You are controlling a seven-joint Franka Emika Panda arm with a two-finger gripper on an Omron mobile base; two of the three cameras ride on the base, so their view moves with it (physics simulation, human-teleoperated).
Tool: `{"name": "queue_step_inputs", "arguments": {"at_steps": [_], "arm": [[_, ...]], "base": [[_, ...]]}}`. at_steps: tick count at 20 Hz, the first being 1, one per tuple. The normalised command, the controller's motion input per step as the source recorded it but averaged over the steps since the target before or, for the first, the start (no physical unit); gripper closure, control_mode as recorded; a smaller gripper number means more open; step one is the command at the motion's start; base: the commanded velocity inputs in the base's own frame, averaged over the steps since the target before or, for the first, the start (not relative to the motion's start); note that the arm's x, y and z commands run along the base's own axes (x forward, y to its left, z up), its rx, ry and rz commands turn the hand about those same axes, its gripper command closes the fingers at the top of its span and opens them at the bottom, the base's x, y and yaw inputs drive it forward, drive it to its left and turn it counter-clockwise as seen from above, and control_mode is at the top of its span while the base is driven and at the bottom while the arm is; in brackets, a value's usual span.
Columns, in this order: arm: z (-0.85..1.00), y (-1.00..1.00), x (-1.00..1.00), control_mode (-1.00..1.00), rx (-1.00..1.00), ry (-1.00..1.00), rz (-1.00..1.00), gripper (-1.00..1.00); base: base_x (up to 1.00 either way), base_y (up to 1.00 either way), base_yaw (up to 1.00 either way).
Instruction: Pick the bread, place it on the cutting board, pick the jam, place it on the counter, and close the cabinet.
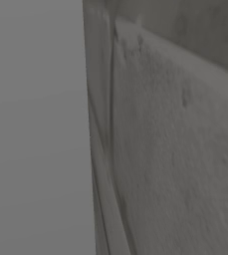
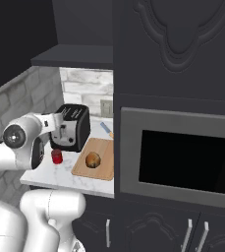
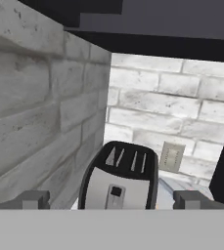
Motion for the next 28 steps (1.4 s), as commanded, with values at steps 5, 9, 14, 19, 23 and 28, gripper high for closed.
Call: {"name": "queue_step_inputs", "arguments": {"at_steps": [5, 9, 14, 19, 23, 28], "arm": [[0.23, 0.0, -0.27, -1.0, 0.0, -0.08, 0.0, -1.0], [0.21, 0.0, -0.28, -1.0, 0.0, -0.07, 0.0, -1.0], [0.25, 0.0, -0.37, -1.0, 0.0, -0.07, 0.0, -1.0], [0.21, 0.0, -0.36, -1.0, 0.0, -0.06, 0.0, -1.0], [0.17, 0.0, -0.34, -1.0, 0.01, -0.06, 0.0, -1.0], [0.11, 0.0, -0.31, -1.0, 0.0, -0.06, 0.0, -1.0]], "base": [[0.0, 0.0, 0.0], [0.0, 0.0, 0.0], [0.0, 0.0, 0.0], [0.0, 0.0, 0.0], [0.0, 0.0, 0.0], [0.0, 0.0, 0.0]]}}
